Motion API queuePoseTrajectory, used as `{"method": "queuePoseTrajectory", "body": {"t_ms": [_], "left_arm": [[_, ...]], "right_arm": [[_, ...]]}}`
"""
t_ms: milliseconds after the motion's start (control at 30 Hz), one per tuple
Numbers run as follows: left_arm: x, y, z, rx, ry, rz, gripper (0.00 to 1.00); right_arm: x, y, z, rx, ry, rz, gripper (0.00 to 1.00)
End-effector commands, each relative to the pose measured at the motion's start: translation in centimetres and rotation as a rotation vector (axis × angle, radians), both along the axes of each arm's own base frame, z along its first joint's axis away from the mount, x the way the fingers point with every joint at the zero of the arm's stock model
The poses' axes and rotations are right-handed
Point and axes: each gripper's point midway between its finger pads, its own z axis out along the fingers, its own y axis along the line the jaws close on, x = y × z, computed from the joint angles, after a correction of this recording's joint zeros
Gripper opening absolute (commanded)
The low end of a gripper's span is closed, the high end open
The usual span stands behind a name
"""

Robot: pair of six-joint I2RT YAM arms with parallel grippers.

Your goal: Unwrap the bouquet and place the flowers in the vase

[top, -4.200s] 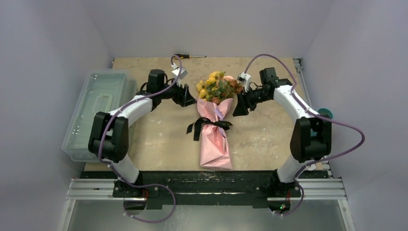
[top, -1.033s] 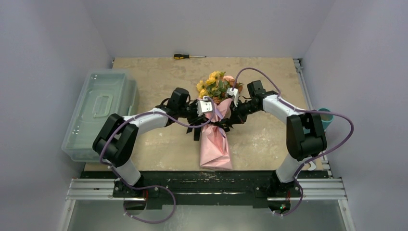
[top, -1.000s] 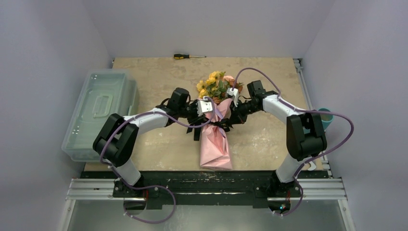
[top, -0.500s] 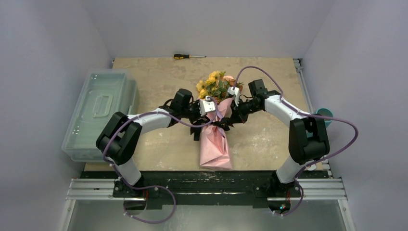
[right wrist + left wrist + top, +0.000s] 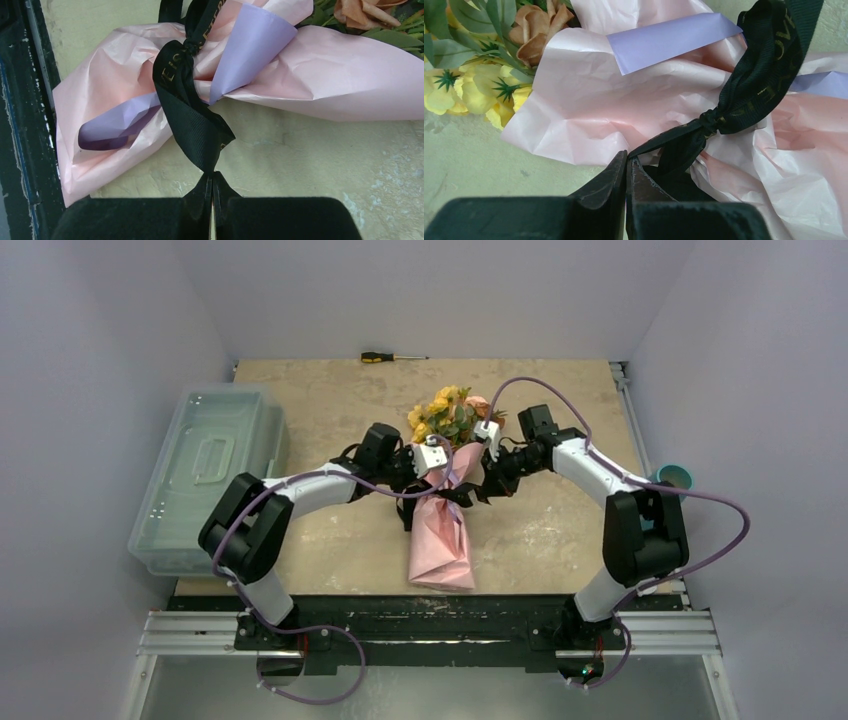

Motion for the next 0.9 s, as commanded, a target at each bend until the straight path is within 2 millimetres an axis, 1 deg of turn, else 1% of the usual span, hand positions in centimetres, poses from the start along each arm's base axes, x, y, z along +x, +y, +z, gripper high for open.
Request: {"method": "queuePoseTrajectory", "body": {"t_ms": [0, 167, 400, 600, 767, 867], "left_arm": [[0.6, 0.2, 2.8, -0.032, -0.062, 0.033, 0.00], [0.5, 0.7, 3.1, -0.031, -0.071, 0.047, 0.00], [1.0, 2.4, 3.1, -0.018, -0.073, 0.078, 0.00], [1.3, 3.4, 3.1, -0.007, -0.074, 0.095, 0.00], [1.9, 4.2, 2.9, 0.001, -0.076, 0.115, 0.00], [2.5, 4.9, 3.3, 0.002, -0.091, 0.132, 0.00]], "right_arm": [[-0.5, -0.8, 0.5, -0.030, -0.037, 0.002, 0.00], [-1.1, -1.9, -0.4, -0.069, -0.024, -0.011, 0.00], [-2.2, -3.4, -1.3, -0.108, -0.008, -0.016, 0.00], [-2.6, -4.8, -2.0, -0.133, 0.006, -0.029, 0.00], [-2.9, -5.9, -2.6, -0.154, 0.019, -0.035, 0.00], [-3.0, -6.5, -2.9, -0.163, 0.027, -0.040, 0.00]]}}
